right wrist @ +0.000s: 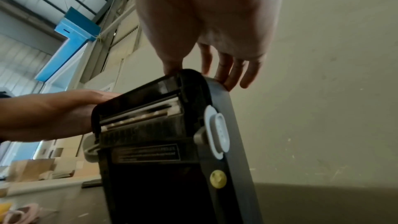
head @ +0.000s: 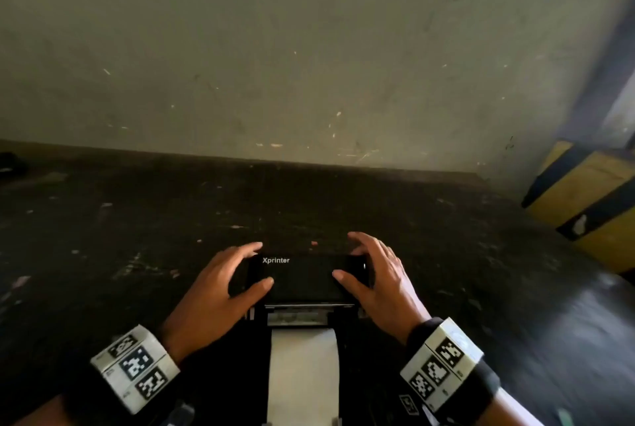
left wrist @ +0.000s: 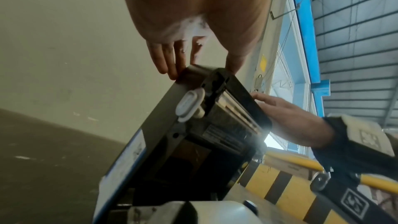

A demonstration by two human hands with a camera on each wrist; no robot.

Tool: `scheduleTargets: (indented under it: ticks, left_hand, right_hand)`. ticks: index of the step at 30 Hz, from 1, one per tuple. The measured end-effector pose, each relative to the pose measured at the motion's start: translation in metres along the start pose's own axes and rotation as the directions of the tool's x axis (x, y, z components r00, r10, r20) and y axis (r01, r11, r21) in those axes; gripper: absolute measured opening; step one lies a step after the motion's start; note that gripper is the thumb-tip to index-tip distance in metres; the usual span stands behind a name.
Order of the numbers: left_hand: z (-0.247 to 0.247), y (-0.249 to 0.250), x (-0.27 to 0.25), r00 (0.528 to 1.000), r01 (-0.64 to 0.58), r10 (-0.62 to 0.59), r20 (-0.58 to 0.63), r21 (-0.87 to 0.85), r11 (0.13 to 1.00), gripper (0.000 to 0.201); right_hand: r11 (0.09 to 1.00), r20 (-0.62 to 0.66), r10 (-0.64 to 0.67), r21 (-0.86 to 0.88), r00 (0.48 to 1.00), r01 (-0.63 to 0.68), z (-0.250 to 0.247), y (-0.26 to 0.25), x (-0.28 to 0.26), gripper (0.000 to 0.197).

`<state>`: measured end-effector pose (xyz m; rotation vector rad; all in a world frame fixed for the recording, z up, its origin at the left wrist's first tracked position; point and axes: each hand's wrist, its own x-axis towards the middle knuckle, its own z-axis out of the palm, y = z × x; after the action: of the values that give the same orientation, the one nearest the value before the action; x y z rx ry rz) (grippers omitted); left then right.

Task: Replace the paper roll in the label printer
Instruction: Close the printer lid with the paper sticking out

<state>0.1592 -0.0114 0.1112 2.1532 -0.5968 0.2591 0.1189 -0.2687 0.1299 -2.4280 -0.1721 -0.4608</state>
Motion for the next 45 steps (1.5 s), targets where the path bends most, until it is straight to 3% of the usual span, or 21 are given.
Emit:
scheduleTargets:
  ticks: [4,11,16,21,25,31,45]
  left_hand:
    - [0.007,0.007,-0.028,0.998,-0.056,0.059,-0.035,0.084,0.995,0.065]
    - [0.03,0.021,-0.105,0.97,0.18,-0.205,0.13,0.181,0.967,0.086]
    - [0.05,0.012,-0.149,0.951,0.198,-0.26,0.165,0.322,0.926,0.106]
    - [0.063,0.016,-0.166,0.907,0.254,-0.352,0.231,0.367,0.895,0.102]
    - [0.07,0.018,-0.173,0.883,0.352,-0.411,0.228,0.256,0.9,0.089]
    - [0.079,0.015,-0.183,0.898,0.358,-0.388,0.207,0.17,0.918,0.093]
    - [0.085,0.012,-0.184,0.894,0.377,-0.412,0.175,0.202,0.904,0.094]
  right_hand:
    - [0.998,0.093,0.037,0.041,0.995,-0.041,-0.003,-0.002,-0.041,0.073]
    - [0.991,0.377,0.115,-0.109,0.919,-0.08,0.002,0.012,-0.113,0.096]
    - [0.978,0.453,0.148,-0.202,0.879,-0.061,0.022,0.019,-0.143,0.098]
    - [0.964,0.527,0.231,-0.239,0.818,-0.118,0.033,0.022,-0.157,0.104]
    - [0.963,0.563,0.252,-0.228,0.787,-0.145,0.034,0.019,-0.16,0.104]
    - [0.959,0.549,0.282,-0.188,0.787,-0.212,0.036,0.015,-0.171,0.102]
    - [0.948,0.541,0.317,-0.179,0.779,-0.262,0.04,0.017,-0.171,0.103]
